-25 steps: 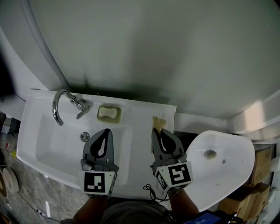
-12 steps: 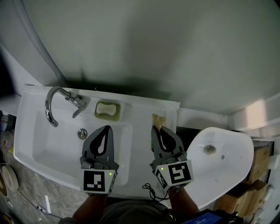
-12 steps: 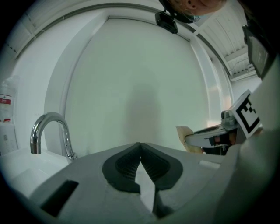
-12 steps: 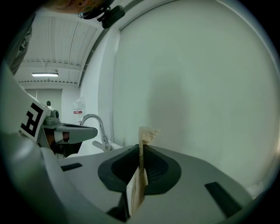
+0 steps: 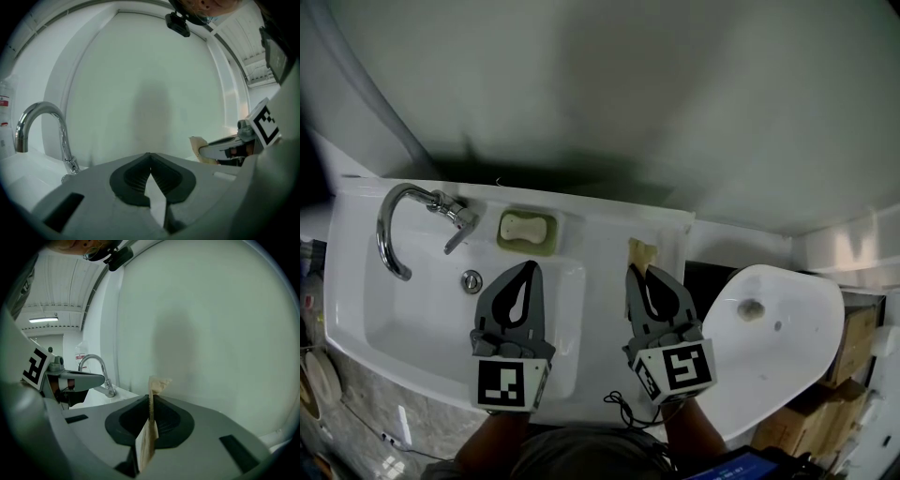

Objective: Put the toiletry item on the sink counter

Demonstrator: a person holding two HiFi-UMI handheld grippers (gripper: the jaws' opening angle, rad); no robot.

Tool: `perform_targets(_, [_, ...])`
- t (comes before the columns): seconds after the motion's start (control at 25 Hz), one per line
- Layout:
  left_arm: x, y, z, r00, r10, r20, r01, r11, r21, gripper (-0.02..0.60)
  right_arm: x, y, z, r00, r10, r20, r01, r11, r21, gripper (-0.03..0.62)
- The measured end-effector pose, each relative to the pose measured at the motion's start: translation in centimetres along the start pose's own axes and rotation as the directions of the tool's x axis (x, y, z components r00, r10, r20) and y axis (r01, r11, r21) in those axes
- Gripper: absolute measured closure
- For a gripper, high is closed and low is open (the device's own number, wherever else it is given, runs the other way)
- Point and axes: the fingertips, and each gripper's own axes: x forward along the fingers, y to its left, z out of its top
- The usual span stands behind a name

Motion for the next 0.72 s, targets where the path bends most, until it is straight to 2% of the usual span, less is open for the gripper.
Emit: perform_targets(0.72, [2.6, 1.2, -3.2, 0.998, -0.007, -0.063, 0.006, 1.000, -0.024, 0.568, 2.9, -0.7, -4.0, 0.997, 0.007, -0.081, -0.004, 0.999, 0.035, 0.563])
